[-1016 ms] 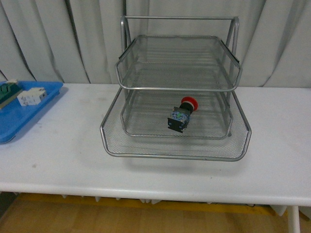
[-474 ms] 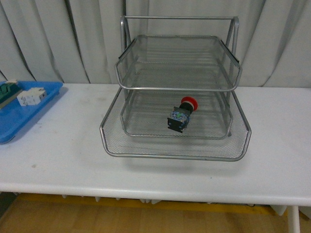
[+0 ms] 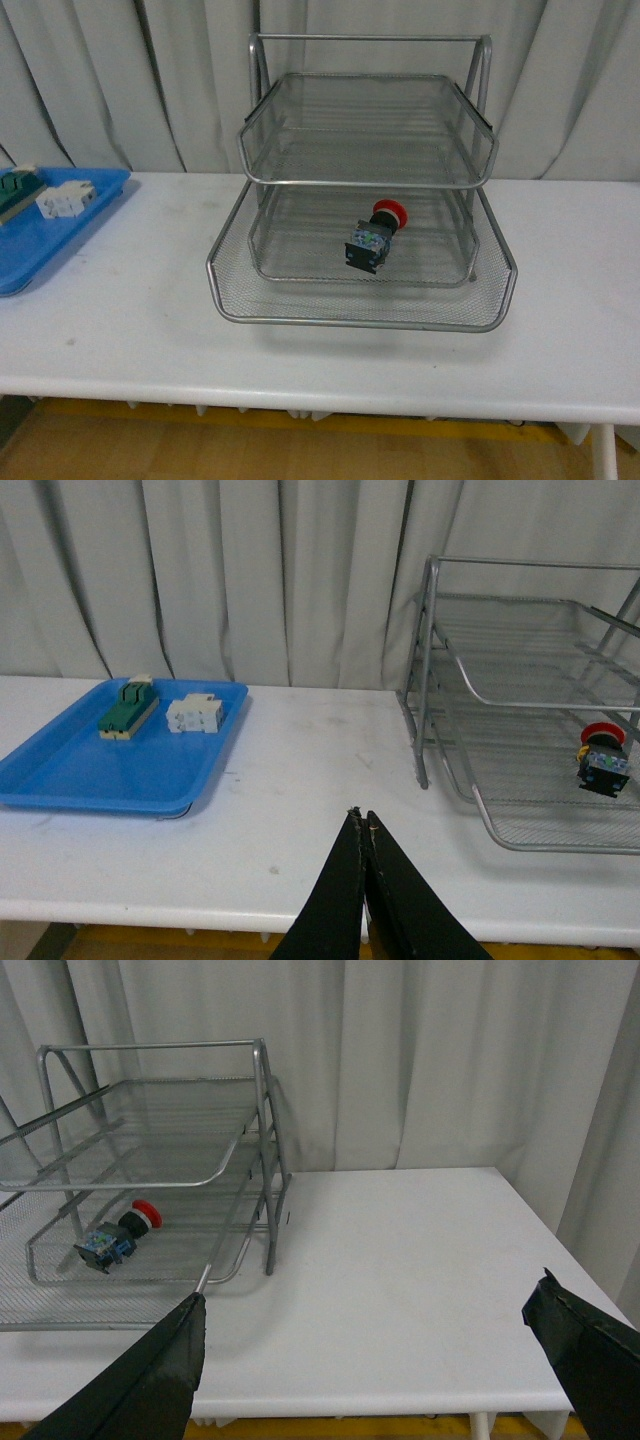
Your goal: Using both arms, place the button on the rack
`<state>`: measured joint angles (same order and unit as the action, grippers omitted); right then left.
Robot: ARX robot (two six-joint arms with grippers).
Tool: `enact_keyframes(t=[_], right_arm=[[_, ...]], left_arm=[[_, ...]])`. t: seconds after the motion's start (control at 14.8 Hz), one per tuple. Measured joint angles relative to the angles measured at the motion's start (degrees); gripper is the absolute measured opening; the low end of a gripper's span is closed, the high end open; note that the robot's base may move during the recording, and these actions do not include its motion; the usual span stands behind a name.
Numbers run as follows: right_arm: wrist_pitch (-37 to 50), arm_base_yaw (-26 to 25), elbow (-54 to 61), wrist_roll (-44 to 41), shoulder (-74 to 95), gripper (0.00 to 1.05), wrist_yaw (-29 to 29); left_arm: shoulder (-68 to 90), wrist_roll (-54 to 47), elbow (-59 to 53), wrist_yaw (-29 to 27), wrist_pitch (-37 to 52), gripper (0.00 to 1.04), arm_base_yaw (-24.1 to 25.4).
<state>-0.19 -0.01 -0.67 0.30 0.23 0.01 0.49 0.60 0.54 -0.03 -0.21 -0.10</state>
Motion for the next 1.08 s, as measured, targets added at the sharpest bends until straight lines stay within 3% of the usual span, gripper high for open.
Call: enact_keyframes(t=[0.14, 0.2, 0.47, 0.54, 0.61, 0.75, 0.88, 0.95, 1.08], right_arm=[[0.0, 0.0, 0.0, 0.0, 0.0, 0.98, 0.0], [0.0, 0.0, 0.0, 0.0, 0.0, 0.98, 0.0], [0.0, 0.0, 0.0, 0.0, 0.0, 0.98, 0.0], [-0.3, -0.5, -0.1, 0.7, 0.5, 0.98, -1.7], [5.7, -2.1, -0.5, 3.4, 7.3, 0.98, -5.7], [22.8, -4.5, -5.1, 6.6, 26.5, 0.98, -9.2], [36.4, -1.4, -16.2, 8.5, 49.4, 0.98, -8.7], [36.2, 1.4, -24.4, 10.0, 61.4, 0.98, -7.6], [25.5, 7.2, -39.4, 12.2, 81.4, 0.98, -6.0]], left_arm=[[0.0, 0.0, 0.0, 0.0, 0.0, 0.08, 0.0], [0.0, 0.0, 0.0, 0.0, 0.0, 0.24, 0.0], [0.0, 0.0, 0.0, 0.0, 0.0, 0.73, 0.0], [0.0, 0.0, 0.0, 0.0, 0.0, 0.85, 0.0], [0.0, 0.0, 0.0, 0.0, 0.0, 0.98, 0.0], [0.0, 0.0, 0.0, 0.0, 0.0, 0.98, 0.0], [0.0, 0.0, 0.0, 0.0, 0.0, 0.98, 0.0], [0.0, 0.0, 0.0, 0.0, 0.0, 0.98, 0.0], [0.0, 0.0, 0.0, 0.0, 0.0, 0.98, 0.0]])
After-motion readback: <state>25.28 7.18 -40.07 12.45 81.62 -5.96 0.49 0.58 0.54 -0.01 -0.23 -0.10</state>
